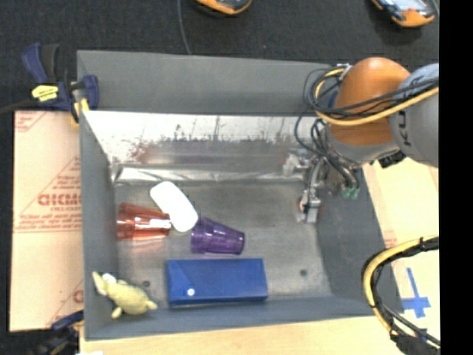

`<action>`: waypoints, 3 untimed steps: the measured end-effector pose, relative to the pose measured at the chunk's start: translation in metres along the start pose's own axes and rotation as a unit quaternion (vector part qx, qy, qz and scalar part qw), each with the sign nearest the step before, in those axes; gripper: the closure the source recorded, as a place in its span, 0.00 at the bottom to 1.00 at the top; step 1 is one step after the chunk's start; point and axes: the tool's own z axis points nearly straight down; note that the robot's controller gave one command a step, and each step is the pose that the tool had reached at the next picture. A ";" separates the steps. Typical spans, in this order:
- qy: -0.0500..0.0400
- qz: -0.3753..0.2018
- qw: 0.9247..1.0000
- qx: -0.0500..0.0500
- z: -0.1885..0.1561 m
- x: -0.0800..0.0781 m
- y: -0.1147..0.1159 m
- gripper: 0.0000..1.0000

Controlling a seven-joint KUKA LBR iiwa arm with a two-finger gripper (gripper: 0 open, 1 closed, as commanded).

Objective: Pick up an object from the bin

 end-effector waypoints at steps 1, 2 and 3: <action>0.000 -0.001 1.000 0.000 0.000 0.000 0.000 0.00; -0.001 0.003 1.000 0.001 0.018 0.010 0.028 0.00; -0.003 -0.066 0.998 0.001 0.003 -0.007 0.004 0.00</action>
Offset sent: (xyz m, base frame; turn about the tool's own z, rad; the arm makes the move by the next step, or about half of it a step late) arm -0.0288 0.0747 -0.0447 0.0175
